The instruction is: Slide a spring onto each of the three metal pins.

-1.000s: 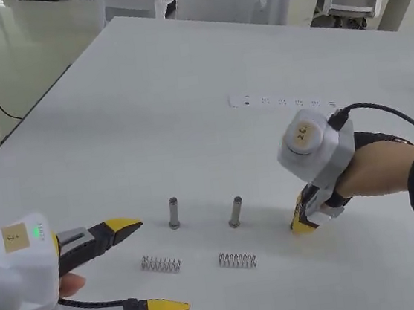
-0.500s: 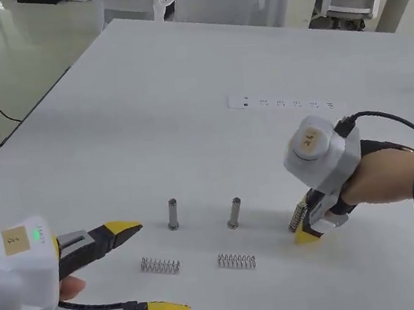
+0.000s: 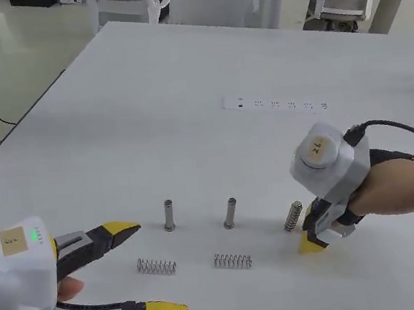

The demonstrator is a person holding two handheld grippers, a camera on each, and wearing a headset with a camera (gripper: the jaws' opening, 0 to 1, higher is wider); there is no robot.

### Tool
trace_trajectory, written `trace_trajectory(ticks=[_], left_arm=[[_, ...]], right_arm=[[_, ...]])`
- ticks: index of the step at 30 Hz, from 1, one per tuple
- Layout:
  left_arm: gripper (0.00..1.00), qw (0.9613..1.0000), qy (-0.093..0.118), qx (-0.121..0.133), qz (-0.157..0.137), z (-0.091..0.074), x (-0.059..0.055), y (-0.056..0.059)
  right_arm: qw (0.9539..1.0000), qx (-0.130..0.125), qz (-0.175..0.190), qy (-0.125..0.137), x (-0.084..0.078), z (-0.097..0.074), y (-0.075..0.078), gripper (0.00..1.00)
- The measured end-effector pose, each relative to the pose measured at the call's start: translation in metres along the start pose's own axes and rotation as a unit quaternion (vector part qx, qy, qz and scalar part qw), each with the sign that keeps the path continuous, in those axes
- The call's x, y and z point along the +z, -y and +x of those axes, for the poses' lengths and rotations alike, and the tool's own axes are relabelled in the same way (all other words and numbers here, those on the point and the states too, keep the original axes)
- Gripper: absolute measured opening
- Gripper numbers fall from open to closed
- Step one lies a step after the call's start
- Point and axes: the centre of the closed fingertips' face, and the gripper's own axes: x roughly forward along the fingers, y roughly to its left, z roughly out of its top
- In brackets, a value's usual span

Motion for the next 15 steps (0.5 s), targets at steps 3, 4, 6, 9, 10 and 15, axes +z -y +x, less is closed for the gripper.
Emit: trace_trajectory(ticks=[3,4,6,9,10,15], left_arm=[[0.70,1.0000,0.002,0.000,0.001,0.000,0.001,0.000],[0.70,1.0000,0.002,0.000,0.001,0.000,0.001,0.000],[0.70,1.0000,0.003,0.000,0.001,0.000,0.002,0.000],[0.70,1.0000,0.003,-0.002,0.002,0.000,0.002,0.001],[0.70,1.0000,0.003,-0.002,0.002,0.000,0.002,0.001],[0.70,1.0000,0.005,-0.003,0.004,0.000,0.004,0.002]], right_arm=[[1.0000,0.003,-0.002,0.004,0.001,-0.003,-0.008,0.22],[1.0000,0.003,-0.003,0.006,0.003,-0.003,-0.010,0.22],[0.9999,0.005,-0.006,0.010,0.006,-0.005,-0.016,0.22],[0.9998,0.009,-0.009,0.017,0.011,-0.006,-0.023,0.23],[0.9997,0.013,-0.009,0.020,0.013,-0.007,-0.027,0.23],[0.9991,0.023,-0.016,0.030,0.023,-0.008,-0.043,0.23]])
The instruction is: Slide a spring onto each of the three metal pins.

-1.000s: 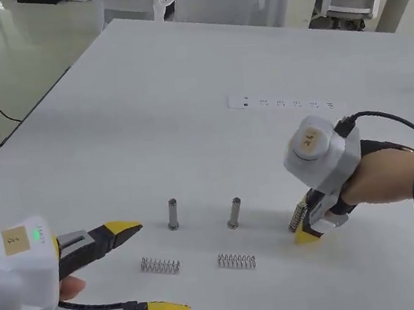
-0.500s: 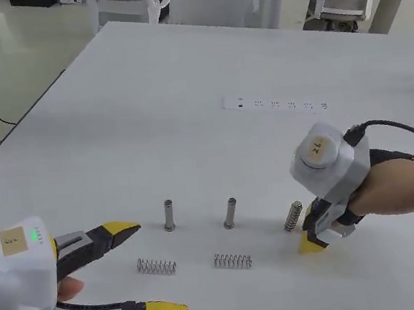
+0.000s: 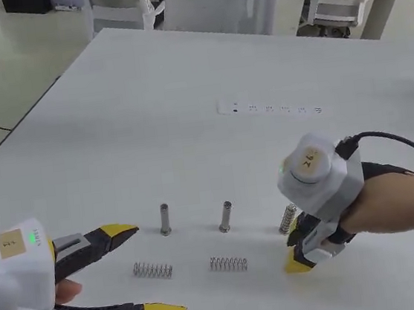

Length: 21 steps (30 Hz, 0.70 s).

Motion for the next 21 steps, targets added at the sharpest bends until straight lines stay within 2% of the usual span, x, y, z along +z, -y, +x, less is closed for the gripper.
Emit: trace_trajectory(ticks=[11,21], left_arm=[[0.70,1.0000,0.001,-0.002,0.003,-0.001,0.001,0.003],[0.70,1.0000,-0.003,-0.006,0.005,-0.001,0.000,0.005]], right_arm=[[0.9994,0.005,-0.031,0.013,0.026,0.002,-0.016,0.23],[0.9981,0.009,-0.058,0.019,0.045,0.011,-0.022,0.21]])
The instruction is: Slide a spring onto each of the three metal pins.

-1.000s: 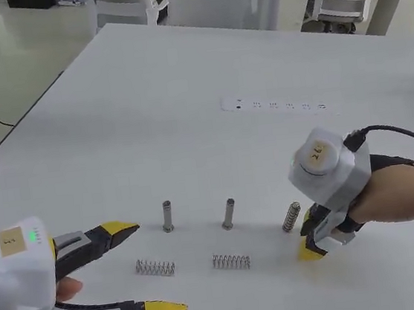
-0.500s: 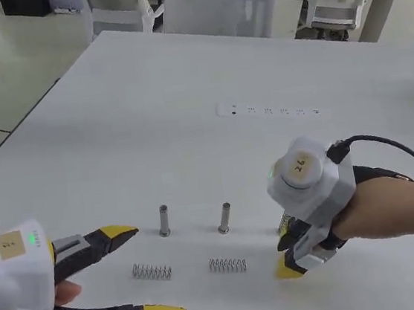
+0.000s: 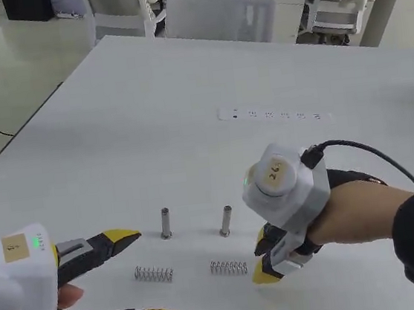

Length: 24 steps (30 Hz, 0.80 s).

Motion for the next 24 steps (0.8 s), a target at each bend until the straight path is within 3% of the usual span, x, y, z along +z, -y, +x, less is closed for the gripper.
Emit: trace_trajectory(ticks=[7,17,24], left_arm=[[0.69,1.0000,-0.002,-0.003,-0.001,0.002,-0.001,0.001],[0.68,1.0000,-0.006,-0.005,-0.004,0.002,-0.003,0.001],[0.68,0.9999,-0.007,-0.009,-0.004,0.003,-0.002,0.003]], right_arm=[[0.9999,0.009,-0.010,0.000,0.010,0.010,0.001,0.18],[0.9997,0.019,-0.014,-0.009,0.007,0.021,0.001,0.15],[0.9996,0.013,-0.020,-0.013,0.009,0.021,0.004,0.10]])
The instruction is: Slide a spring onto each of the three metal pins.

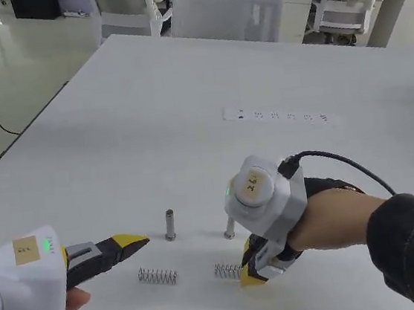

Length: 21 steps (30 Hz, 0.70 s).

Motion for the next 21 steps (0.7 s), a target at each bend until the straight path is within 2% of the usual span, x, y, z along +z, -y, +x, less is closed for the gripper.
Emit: trace_trajectory(ticks=[5,10,13,19,21], left_arm=[[0.67,1.0000,0.000,-0.002,0.001,0.000,0.001,0.000],[0.66,1.0000,-0.001,-0.004,0.003,0.000,0.001,0.002],[0.65,1.0000,-0.003,-0.007,0.004,0.001,0.001,0.003],[0.62,0.9998,-0.004,-0.015,0.009,0.004,0.002,0.005],[0.58,0.9997,-0.003,-0.019,0.012,0.005,0.004,0.006]], right_arm=[[0.9998,-0.010,-0.018,-0.006,0.000,0.000,0.001,0.08],[0.9997,-0.014,-0.019,-0.004,0.001,-0.003,0.000,0.08],[1.0000,-0.003,-0.007,0.001,0.004,-0.009,-0.005,0.08],[0.9997,0.016,-0.017,0.002,0.008,-0.026,-0.021,0.08],[0.9995,0.021,-0.022,0.005,0.011,-0.032,-0.025,0.08]])
